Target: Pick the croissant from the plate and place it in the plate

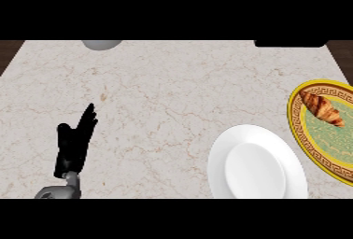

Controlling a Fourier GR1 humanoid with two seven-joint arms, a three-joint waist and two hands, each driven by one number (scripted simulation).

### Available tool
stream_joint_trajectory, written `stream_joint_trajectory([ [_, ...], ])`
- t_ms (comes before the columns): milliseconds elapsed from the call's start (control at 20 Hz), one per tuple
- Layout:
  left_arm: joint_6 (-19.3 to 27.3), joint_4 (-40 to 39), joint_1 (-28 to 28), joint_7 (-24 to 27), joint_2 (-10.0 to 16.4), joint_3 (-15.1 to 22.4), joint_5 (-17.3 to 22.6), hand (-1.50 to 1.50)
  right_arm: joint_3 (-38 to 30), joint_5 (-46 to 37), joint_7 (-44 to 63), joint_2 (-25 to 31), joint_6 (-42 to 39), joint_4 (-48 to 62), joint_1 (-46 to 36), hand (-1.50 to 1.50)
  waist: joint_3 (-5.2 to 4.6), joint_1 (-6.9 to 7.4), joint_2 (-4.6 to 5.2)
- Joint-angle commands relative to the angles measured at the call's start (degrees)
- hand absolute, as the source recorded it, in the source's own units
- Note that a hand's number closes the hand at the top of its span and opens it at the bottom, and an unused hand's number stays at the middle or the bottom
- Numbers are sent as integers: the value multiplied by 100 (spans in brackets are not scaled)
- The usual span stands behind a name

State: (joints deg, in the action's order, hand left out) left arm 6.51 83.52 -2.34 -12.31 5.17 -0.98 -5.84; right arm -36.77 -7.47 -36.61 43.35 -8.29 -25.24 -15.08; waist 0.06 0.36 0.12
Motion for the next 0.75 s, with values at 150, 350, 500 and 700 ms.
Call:
stream_joint_trajectory([
  [150,-98,167,42,-62,78,-43,4,0,-130,122,-583,306,299,899,-82,-150,5,14,4],
  [350,-165,-276,31,338,27,-188,132,0,-144,226,-661,300,425,1067,38,-150,4,2,6],
  [500,-158,472,234,-246,67,-57,80,0,-105,169,-633,535,314,1404,-95,-150,13,48,11],
  [700,-146,273,307,124,-7,5,1,0,-88,197,-863,639,423,1433,64,-150,12,36,11],
])
